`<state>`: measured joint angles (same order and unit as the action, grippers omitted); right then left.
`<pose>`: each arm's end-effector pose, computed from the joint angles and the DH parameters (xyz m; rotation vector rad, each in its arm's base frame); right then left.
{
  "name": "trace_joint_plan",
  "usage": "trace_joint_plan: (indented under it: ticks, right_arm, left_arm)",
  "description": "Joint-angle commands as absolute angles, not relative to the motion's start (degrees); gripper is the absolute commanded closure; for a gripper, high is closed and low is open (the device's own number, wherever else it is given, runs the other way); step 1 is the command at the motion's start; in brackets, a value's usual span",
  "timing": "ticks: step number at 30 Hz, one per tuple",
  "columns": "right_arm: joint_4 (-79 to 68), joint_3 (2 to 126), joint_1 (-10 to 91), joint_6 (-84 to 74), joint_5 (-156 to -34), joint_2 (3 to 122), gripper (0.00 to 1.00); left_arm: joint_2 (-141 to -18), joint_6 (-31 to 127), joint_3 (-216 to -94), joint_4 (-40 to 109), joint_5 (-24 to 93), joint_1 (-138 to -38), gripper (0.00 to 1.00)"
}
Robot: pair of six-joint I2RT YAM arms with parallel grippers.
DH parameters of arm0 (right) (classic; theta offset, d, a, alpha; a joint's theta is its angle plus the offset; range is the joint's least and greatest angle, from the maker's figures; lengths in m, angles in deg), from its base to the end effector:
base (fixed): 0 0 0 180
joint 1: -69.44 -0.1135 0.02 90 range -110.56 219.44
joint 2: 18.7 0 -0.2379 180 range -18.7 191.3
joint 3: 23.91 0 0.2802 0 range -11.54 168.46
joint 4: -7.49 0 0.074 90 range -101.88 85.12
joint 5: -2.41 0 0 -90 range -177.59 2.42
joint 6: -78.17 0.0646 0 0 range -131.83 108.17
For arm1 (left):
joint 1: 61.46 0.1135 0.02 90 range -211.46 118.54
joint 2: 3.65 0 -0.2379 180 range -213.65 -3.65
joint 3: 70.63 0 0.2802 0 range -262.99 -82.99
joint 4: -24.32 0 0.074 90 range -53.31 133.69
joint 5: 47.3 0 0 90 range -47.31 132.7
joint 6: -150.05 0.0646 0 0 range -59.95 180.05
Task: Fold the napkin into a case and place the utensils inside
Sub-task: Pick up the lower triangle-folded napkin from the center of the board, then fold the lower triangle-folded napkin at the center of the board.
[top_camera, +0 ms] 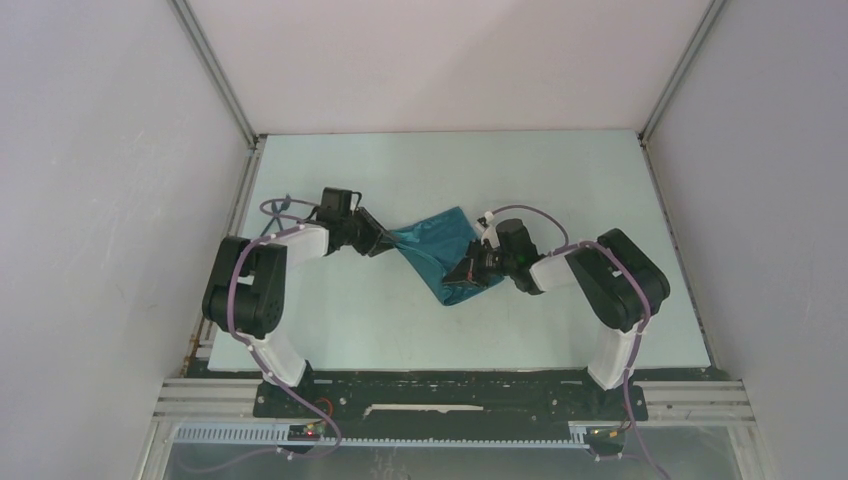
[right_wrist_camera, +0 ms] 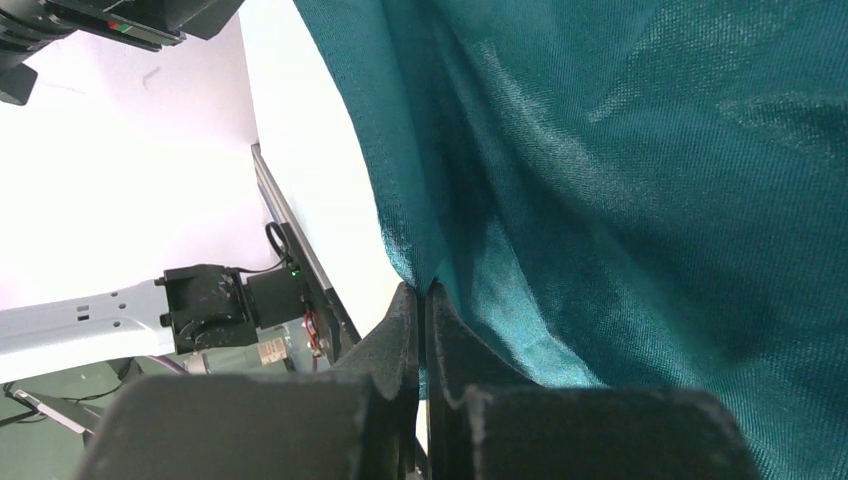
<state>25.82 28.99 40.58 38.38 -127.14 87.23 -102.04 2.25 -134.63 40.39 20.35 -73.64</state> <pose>0.2916 0.2077 0.0479 0.0003 2.4423 1.4659 0.3575 -0.1023 0.0874 -0.8465 2.4939 -0.9666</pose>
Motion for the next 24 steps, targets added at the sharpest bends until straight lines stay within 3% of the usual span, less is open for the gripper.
trace_joint_plan:
  ticks: [1,7,24]
  right_arm:
    - [26.8,28.4,41.0,37.2,-126.9,84.3,1.00]
    - [27.3,27.1,41.5,37.5,-126.7,84.3,1.00]
    - [23.7,25.7,41.8,34.7,-125.6,82.8,1.00]
  left_arm:
    - [-101.7,4.8,-138.9,44.5,23.5,-75.0,0.72]
    - [-105.4,4.8,-144.7,47.1,23.2,-76.9,0.89]
    - [-118.1,6.3,-161.9,54.0,23.1,-82.6,0.96]
